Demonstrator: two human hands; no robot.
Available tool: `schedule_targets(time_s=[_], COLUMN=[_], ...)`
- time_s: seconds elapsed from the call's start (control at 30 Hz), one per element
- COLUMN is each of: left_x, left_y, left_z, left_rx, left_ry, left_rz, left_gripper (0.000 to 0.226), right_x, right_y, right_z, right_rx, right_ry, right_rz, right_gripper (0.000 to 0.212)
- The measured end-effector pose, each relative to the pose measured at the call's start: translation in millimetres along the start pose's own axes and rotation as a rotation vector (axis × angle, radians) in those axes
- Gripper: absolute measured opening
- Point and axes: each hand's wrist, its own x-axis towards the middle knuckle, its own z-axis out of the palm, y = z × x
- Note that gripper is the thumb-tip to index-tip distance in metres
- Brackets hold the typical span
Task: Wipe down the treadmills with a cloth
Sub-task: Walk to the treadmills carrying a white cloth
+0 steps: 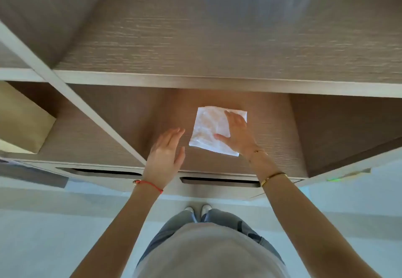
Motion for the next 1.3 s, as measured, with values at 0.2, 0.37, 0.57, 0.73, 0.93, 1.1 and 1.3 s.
schedule_targets(time_s=[0.2,0.37,0.57,0.73,0.93,1.1,1.3], left_x=[5.5,6.0,-0.7,-14.6,-36.8,-58.4,-93.2], left_y=[-5.5,-1.6,8.2,13.9,10.6,3.6,11.9], left_z=[0.0,-8.3,-23.9,-29.6,-37.4,-52.2,-70.2], left_rx=[-0.028,-0.044,-0.063,-0.074,-0.123,-0.152,-0.199], left_ry=[-0.04,-0.028,0.026,0.026,0.002,-0.048,-0.157], left_rz=[0.01,0.038,0.092,0.141,0.272,0.43,0.603], left_gripper=[0.047,0.046,0.044,0.043,0.042,0.04,0.041], right_x=[-1.7,-13.5,-46.5,-100.0,-166.2,-228.7,-321.6], right_y=[-7.6,-21.0,-20.8,-21.3,-36.2,-61.0,-94.5], right_z=[12.4,16.0,-2.5,-11.8,-12.5,-0.4,21.4], right_rx=[-0.13,0.0,0.193,0.24,0.26,0.249,0.263], right_ry=[0.148,0.195,0.178,0.319,0.484,0.611,0.717], right_rz=[0.04,0.058,0.149,0.187,0.246,0.376,0.564], right_gripper=[0.079,0.05,0.046,0.041,0.037,0.038,0.038])
